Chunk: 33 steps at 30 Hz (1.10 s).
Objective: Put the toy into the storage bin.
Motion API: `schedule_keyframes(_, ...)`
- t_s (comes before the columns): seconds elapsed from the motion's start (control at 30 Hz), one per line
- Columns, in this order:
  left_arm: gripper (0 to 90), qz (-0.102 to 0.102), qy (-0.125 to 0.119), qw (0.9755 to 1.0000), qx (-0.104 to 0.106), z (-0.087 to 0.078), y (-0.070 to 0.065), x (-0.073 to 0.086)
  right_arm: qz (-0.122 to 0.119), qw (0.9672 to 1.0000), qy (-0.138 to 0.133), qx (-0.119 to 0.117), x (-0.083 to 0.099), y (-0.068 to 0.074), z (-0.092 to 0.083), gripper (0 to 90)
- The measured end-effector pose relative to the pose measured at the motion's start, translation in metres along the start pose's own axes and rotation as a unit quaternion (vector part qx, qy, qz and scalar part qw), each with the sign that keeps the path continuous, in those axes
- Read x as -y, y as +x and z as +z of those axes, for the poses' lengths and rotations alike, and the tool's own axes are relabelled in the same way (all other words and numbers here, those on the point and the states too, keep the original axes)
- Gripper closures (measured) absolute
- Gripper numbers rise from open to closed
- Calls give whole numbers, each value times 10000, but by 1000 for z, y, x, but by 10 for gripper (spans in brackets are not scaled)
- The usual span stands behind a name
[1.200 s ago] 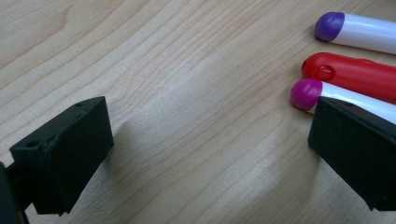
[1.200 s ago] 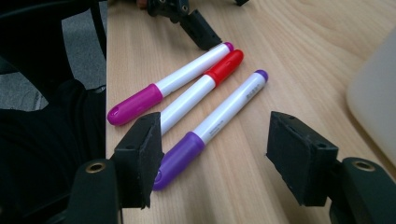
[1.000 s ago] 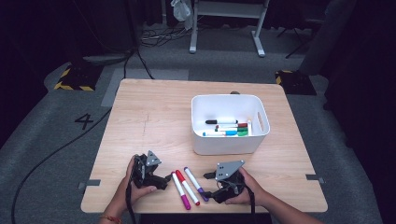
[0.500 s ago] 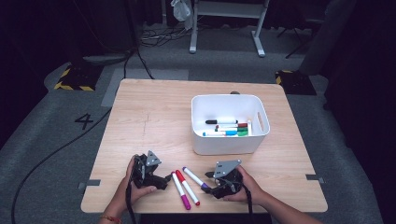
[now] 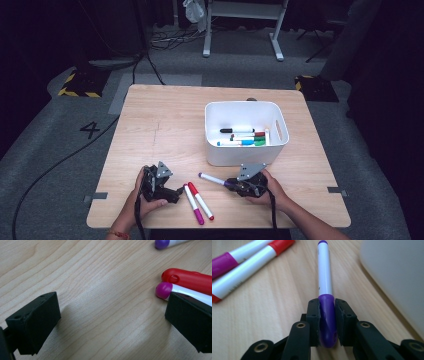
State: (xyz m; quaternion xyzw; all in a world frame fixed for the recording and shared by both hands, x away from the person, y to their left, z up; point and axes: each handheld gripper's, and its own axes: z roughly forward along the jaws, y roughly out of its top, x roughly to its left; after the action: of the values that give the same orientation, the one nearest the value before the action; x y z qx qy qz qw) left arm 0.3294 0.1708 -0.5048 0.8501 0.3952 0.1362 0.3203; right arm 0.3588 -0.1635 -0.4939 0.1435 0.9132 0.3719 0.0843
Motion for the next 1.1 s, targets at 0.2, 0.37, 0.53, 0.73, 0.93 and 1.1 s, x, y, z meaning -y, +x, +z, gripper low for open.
schedule_keyframes(0.2,1,0,0,10000,1,0,0,0,-132,9998,5,-137,5,-9,-15,755)
schedule_keyframes(0.37,0,1,0,10000,-2,0,0,0,-264,9993,-211,-150,3,-18,-42,755)
schedule_keyframes(0.53,0,2,1,10000,0,0,0,0,-434,9982,-379,-151,-4,-23,-72,755)
schedule_keyframes(0.73,0,-10,-2,10000,6,0,0,0,-656,9961,-587,-47,-19,-32,-112,755)
schedule_keyframes(0.93,0,-10,-1,10000,9,0,0,0,-708,9947,-741,75,-35,-45,-142,755)
schedule_keyframes(1.1,0,14,3,10000,-2,0,0,0,-691,9943,-790,192,-45,-60,-157,755)
